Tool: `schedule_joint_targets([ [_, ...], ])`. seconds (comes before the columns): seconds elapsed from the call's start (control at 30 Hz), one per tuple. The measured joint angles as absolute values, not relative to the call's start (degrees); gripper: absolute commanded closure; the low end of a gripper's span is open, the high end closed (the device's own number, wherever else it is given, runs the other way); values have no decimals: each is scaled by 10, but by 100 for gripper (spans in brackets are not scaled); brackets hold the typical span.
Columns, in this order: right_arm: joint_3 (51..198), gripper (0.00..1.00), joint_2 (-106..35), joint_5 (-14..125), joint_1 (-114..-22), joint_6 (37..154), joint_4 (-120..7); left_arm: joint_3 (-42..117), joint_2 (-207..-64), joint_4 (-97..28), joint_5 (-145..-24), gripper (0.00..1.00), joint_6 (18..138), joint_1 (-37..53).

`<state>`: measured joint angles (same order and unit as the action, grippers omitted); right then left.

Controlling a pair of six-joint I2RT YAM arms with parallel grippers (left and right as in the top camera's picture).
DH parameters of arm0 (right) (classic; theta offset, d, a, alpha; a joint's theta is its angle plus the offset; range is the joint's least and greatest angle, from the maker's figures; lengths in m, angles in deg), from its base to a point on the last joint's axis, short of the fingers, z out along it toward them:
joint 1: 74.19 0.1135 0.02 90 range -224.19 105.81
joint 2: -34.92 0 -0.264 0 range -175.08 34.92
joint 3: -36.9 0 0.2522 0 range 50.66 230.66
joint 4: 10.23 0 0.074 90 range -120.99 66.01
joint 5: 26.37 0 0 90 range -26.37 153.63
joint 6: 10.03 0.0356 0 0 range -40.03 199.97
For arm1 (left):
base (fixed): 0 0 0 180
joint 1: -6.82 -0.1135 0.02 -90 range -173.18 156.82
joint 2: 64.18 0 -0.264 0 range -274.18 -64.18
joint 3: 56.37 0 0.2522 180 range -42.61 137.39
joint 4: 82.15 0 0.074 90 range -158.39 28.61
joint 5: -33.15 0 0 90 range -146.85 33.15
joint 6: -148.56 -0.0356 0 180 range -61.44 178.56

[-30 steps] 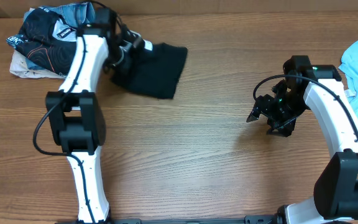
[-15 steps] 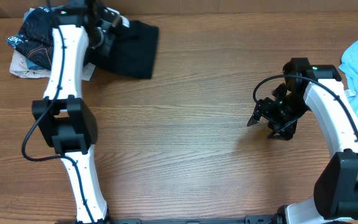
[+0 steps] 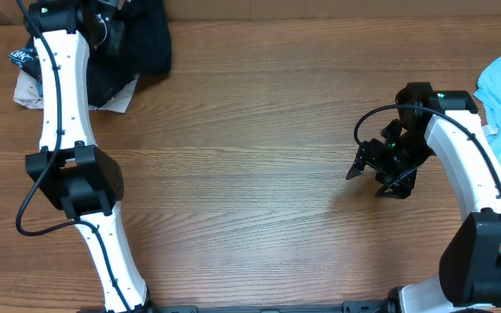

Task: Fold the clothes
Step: 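Carry the folded shirt with the left gripper to the clothes stack, then place the shirt on top of the stack and release with left gripper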

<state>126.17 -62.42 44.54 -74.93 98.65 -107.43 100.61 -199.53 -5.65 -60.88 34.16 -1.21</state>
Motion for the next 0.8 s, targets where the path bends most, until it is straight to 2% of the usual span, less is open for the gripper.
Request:
schedule_joint_targets([
  [0.23,1262,27,-624,445,-749,992,-1082,1006,-1996,-80,-609,91,342,-24],
  [0.63,1262,27,-624,445,-749,999,-1093,1006,-1996,-110,-653,86,344,-99],
  [0.8,1262,27,-624,445,-749,1005,-1095,1007,-2000,-123,-668,71,348,-121],
])
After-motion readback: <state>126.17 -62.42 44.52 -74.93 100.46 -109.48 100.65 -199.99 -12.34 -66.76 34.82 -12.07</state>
